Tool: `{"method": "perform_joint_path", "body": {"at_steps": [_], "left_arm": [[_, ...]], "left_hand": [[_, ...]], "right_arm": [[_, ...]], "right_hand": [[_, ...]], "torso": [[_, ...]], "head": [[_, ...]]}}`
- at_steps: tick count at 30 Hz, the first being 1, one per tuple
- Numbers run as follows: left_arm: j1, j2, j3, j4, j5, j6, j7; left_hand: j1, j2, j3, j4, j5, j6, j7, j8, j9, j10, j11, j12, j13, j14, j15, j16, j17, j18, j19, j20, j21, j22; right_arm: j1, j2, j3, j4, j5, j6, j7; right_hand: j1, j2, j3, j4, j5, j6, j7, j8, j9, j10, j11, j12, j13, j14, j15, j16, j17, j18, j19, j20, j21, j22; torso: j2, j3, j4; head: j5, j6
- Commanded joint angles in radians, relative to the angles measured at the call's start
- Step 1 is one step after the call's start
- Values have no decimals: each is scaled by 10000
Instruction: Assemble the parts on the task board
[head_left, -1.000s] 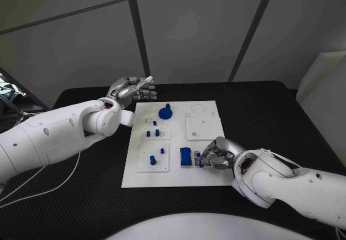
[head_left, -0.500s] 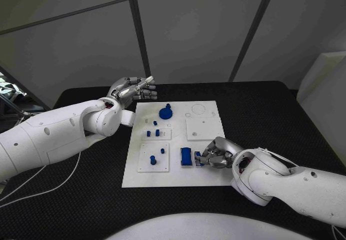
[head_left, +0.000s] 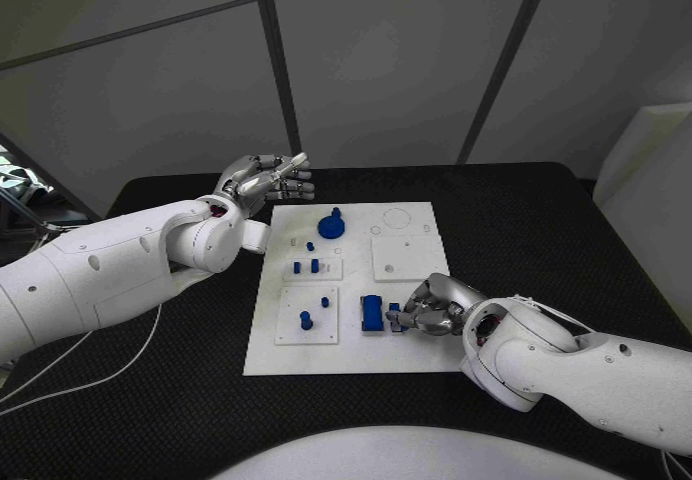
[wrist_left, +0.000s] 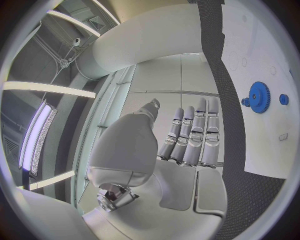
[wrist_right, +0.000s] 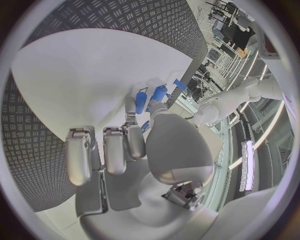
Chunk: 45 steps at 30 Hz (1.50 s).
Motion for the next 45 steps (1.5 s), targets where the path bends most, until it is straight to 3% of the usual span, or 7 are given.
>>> {"method": "perform_joint_path", "body": {"at_steps": [1, 9, 16, 20, 23, 32, 45], "left_arm": [[16, 5, 9, 4, 23, 80, -19], [16, 7, 9, -13, 22, 59, -33], [16, -18, 8, -27, 22, 54, -44], [16, -33, 8, -34, 22, 66, -43], [15, -44, 8, -44, 22, 59, -38], [15, -44, 7, -53, 22, 83, -34], [14, -38, 7, -56, 22, 79, -35]], "left_hand": [[39, -24, 6, -40, -27, -66, 615, 51, -9, -22, 41, -62, -1, 51, 14, -70, -12, -124, -7, 38, -68, -10], [39, -24, 6, -41, -28, -67, 616, 51, -9, -22, 42, -63, -1, 51, 15, -73, -14, -125, -8, 39, -70, -14], [37, -24, 5, -41, -28, -68, 616, 51, -9, -23, 43, -64, -1, 51, 15, -74, -14, -125, -8, 39, -70, -16], [32, -24, 1, -40, -30, -70, 619, 51, -9, -24, 44, -66, -1, 50, 17, -81, -17, -126, -11, 40, -74, -24], [32, -24, 0, -40, -30, -71, 619, 51, -10, -25, 44, -66, -1, 50, 17, -82, -17, -126, -11, 40, -74, -25], [31, -25, -1, -40, -30, -71, 619, 51, -10, -25, 45, -67, -1, 50, 18, -83, -18, -127, -12, 41, -75, -27], [31, -25, -1, -40, -30, -71, 619, 51, -10, -25, 45, -67, -1, 50, 18, -83, -18, -127, -12, 41, -75, -27]], "right_arm": [[11, 39, 7, 134, -125, -145, 295], [10, -58, 5, 218, -211, -292, 407], [10, -207, 3, 264, -362, -297, 413], [10, -278, 2, 254, -409, -116, 347], [10, -296, 1, 240, -429, 58, 342], [10, -249, 0, 193, -692, 456, 512], [9, -106, 1, -191, -868, 366, 487]], "right_hand": [[-241, 39, -169, 6, -106, 18, 33, -71, 28, 150, 45, -26, 1123, 848, -4, -57, 1367, -47, 963, 50, -56, 2571], [-614, 42, -560, 8, -255, -33, 46, -137, 80, 90, 57, -181, 1043, 819, 1, -147, 1232, -17, 882, 52, -154, 2501], [-633, 40, -595, 6, -265, -51, 52, -152, 83, 81, 62, -199, 1034, 817, 3, -154, 1223, -13, 872, 54, -166, 2492], [-153, 161, -527, -149, -93, -122, 70, -219, 103, 44, 75, -264, 1005, 803, 10, -202, 1155, 5, 822, 61, -227, 2450], [370, 142, -524, -317, -339, -206, 114, -301, 114, 0, 108, -344, 967, 788, 37, -256, 1083, 24, 771, 81, -291, 2406], [1455, 203, -599, -817, -1844, -105, 105, -328, 204, 1, 100, -347, 975, 796, 37, -256, 1099, 25, 769, 88, -301, 2405], [1551, 419, -655, -808, -2028, 38, 50, -259, 273, 30, 62, -300, 1004, 804, 16, -240, 1129, 15, 797, 79, -268, 2429]], "torso": [[3, 4, -6], [-9, 0, -2], [-12, 7, -12], [-15, 0, -6], [-9, -1, 0], [-4, 4, 0], [12, 7, 5]], "head": [[-6, -3], [-18, -54], [-16, -15], [-48, -6], [-68, 37], [-54, 42], [-32, 5]]}}
